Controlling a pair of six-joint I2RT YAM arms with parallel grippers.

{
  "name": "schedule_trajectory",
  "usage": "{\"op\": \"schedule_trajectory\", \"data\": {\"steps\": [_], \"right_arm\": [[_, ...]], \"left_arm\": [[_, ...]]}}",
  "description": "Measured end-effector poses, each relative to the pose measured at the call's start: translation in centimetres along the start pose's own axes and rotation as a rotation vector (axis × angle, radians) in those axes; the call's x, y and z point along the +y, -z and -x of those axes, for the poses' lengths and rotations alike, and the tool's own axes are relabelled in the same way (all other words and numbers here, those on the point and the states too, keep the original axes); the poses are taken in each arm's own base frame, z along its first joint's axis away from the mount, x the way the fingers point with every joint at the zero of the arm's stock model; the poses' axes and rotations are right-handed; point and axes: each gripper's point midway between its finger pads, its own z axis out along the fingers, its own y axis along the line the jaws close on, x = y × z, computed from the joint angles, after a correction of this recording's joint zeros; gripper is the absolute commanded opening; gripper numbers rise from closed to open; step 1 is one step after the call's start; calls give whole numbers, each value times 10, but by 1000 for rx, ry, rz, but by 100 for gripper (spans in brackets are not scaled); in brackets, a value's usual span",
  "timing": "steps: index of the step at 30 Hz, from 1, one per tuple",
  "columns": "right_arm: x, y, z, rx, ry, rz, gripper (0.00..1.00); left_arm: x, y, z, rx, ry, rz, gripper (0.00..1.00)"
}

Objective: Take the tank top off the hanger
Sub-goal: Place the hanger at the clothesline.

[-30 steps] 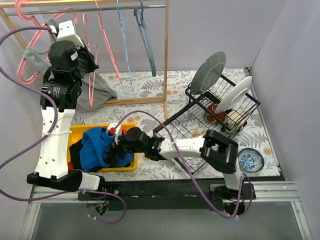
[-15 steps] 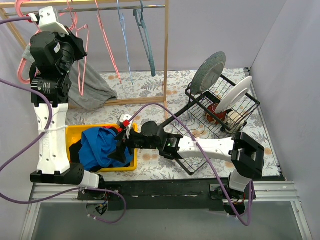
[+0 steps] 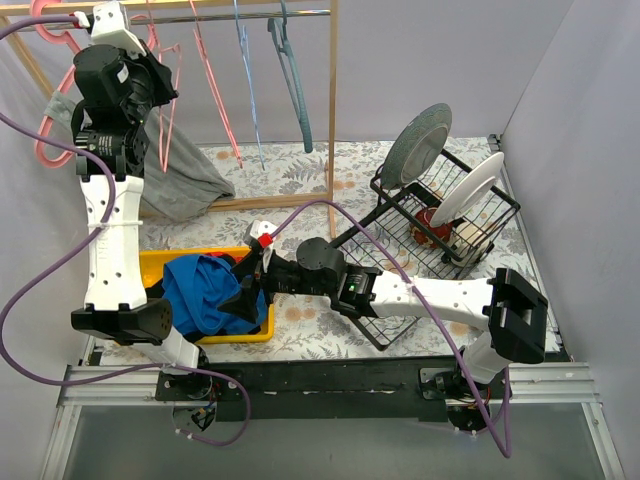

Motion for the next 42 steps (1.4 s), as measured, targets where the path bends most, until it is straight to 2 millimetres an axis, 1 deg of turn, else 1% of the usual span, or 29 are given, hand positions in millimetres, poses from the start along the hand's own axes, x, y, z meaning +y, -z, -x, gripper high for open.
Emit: {"op": "schedule_trajectory", "data": {"steps": [5, 7, 9, 15, 16, 17, 19, 21, 22, 23, 27, 29, 30, 33, 36, 38, 40, 42], "right_arm": [[0, 0, 1, -2, 3, 0, 98], [0, 0, 1, -2, 3, 0, 99], [0, 1, 0, 1, 3, -1, 98], [3, 1, -1, 6, -2, 13, 99], [3, 1, -1, 8, -3, 18, 98], [4, 1, -1, 9, -4, 23, 98], [6, 2, -2, 13, -7, 29, 98], [7, 2, 0, 12, -7, 32, 99], [7, 3, 1, 9, -6, 33, 98], [8, 4, 2, 7, -6, 33, 99], [11, 7, 10, -9, -6, 41, 98], [13, 8, 13, -14, -11, 46, 99], [14, 9, 14, -15, -14, 51, 98], [16, 9, 12, -6, -22, 57, 99], [16, 10, 6, 19, -29, 57, 99], [16, 11, 3, 32, -35, 58, 98], [17, 12, 1, 41, -39, 64, 99], [18, 12, -1, 49, -42, 71, 99]], "left_arm": [[-4, -6, -7, 5, -9, -32, 0], [-5, -7, -6, 2, -10, -40, 6], [-6, -7, -6, 2, -10, -44, 9], [-5, -10, -12, 17, -10, -42, 9], [-5, -12, -14, 20, -10, -41, 11], [-4, -13, -15, 24, -10, -40, 14], [-3, -17, -20, 35, -11, -38, 24], [-2, -21, -24, 44, -12, -34, 43], [-2, -22, -25, 49, -14, -33, 49], [-1, -22, -26, 52, -16, -28, 59], [4, -19, -23, 49, -26, -2, 73], [5, -13, -15, 35, -29, 11, 78], [6, -9, -10, 24, -30, 20, 86], [13, 10, 9, -32, -40, 70, 91], [27, 38, 33, -113, -63, 150, 98], [38, 56, 52, -180, -85, 219, 98], [53, 67, 70, -237, -96, 297, 98], [71, 70, 85, -272, -97, 374, 98]]}}
